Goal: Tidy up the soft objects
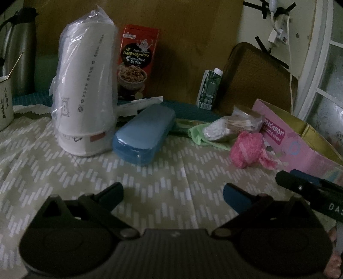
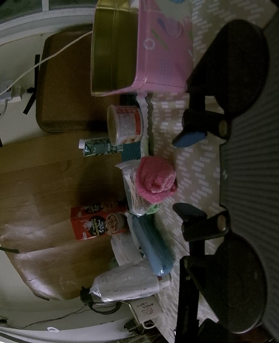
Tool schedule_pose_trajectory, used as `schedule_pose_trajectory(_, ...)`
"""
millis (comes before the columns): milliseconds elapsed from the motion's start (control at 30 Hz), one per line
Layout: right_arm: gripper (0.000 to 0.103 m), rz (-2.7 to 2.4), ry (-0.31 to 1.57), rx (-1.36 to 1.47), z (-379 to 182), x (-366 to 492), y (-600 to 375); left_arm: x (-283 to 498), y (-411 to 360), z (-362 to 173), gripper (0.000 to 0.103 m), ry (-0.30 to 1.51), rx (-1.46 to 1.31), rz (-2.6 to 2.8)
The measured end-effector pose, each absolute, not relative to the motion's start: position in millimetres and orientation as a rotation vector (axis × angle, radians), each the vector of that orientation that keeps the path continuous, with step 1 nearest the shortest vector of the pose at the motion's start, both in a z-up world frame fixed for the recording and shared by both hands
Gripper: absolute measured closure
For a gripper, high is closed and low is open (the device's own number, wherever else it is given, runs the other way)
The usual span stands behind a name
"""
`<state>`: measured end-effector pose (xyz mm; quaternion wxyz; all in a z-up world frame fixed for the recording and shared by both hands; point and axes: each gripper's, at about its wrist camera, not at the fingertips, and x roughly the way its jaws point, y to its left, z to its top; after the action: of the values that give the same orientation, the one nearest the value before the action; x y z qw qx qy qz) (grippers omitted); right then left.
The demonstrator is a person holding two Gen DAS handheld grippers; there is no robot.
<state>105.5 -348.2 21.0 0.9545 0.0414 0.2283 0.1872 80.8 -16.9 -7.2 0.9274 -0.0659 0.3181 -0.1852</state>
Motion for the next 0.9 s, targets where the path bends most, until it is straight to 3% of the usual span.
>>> schedule_pose_trajectory(900, 0.042, 0.37, 0.457, 0.066, 24.2, 103.4, -345.4, 77.3, -13.7, -7.5, 0.0, 0.642, -0.164, -0.378)
